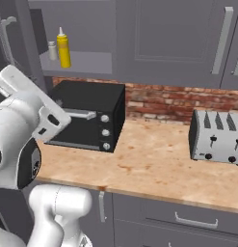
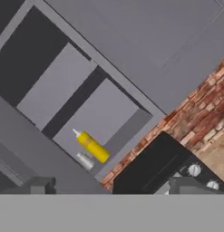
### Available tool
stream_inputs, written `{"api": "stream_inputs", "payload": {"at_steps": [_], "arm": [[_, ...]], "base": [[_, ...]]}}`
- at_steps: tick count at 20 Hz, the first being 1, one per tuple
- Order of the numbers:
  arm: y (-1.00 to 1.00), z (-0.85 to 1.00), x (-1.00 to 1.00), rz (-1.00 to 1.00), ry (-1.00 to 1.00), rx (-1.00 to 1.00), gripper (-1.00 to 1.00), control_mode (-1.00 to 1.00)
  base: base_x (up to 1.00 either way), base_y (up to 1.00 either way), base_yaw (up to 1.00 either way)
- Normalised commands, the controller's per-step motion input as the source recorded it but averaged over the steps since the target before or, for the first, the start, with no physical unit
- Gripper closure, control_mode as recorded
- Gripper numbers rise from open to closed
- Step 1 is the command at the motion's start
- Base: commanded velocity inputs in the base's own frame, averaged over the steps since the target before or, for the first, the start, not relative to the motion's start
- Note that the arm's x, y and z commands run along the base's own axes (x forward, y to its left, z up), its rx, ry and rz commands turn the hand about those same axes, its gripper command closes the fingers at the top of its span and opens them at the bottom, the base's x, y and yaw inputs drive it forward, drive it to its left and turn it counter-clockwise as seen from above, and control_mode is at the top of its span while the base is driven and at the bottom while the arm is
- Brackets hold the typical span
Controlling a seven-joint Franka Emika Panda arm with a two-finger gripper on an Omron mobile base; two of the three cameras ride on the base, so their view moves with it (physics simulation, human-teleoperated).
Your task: Move the mustard and shaker from the cabinet to the dining counter.
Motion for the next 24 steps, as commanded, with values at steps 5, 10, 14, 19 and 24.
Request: {"api": "stream_inputs", "payload": {"at_steps": [5,10,14,19,24], "arm": [[-0.12,-0.17,0.21,0.68,0.14,0.22,-1.00,-1.00],[-0.02,-0.20,0.46,0.51,0.11,0.28,-1.00,-1.00],[0.01,-0.37,0.51,0.42,0.05,0.18,-1.00,-1.00],[0.27,-0.34,0.40,0.33,0.02,0.10,-1.00,-1.00],[0.50,-0.12,0.25,0.19,0.01,0.04,-1.00,-1.00]], "base": [[0.00,0.00,0.00],[0.00,0.00,0.00],[0.00,0.00,0.00],[0.00,0.00,0.00],[0.00,0.00,0.00]]}}
